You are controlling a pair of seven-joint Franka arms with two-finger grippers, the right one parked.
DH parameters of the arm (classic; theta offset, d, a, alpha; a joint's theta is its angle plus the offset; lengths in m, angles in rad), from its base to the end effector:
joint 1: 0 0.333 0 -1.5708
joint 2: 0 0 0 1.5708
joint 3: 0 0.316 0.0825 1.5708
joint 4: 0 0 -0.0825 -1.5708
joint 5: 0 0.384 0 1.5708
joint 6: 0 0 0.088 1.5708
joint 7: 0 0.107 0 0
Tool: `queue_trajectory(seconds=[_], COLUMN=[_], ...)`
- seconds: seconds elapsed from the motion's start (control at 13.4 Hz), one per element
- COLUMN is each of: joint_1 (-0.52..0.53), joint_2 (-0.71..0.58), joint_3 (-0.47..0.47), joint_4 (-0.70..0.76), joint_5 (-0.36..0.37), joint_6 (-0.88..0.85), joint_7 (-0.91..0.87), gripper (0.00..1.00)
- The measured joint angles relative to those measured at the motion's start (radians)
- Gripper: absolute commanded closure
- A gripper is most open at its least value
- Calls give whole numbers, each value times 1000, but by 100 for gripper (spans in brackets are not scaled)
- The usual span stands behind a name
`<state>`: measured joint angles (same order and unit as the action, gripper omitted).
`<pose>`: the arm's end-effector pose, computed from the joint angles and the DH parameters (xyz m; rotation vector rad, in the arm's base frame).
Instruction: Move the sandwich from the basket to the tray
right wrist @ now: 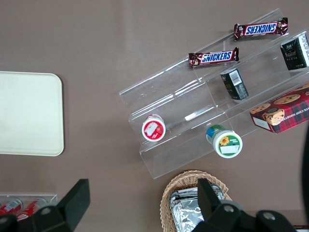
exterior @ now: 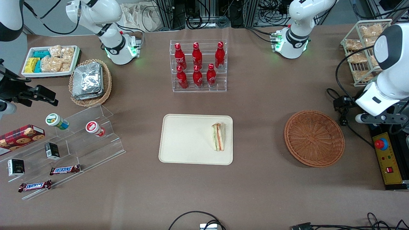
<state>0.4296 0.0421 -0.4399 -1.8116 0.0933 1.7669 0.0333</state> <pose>0.5654 0.0056 0.5055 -3.0654 0.1012 0.1280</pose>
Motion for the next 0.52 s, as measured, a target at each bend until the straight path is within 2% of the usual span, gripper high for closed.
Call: queue_trajectory(seconds=[0.15, 0.3, 0.52], joint_1=[-145, -242, -288], joint_2=[3, 6, 27], joint_3=[155, 253, 277], joint_4=[25, 41, 103], joint_5=[0, -2, -10], joint_6=[0, -5, -58], joint_7=[3, 16, 29], gripper=[0, 0, 0])
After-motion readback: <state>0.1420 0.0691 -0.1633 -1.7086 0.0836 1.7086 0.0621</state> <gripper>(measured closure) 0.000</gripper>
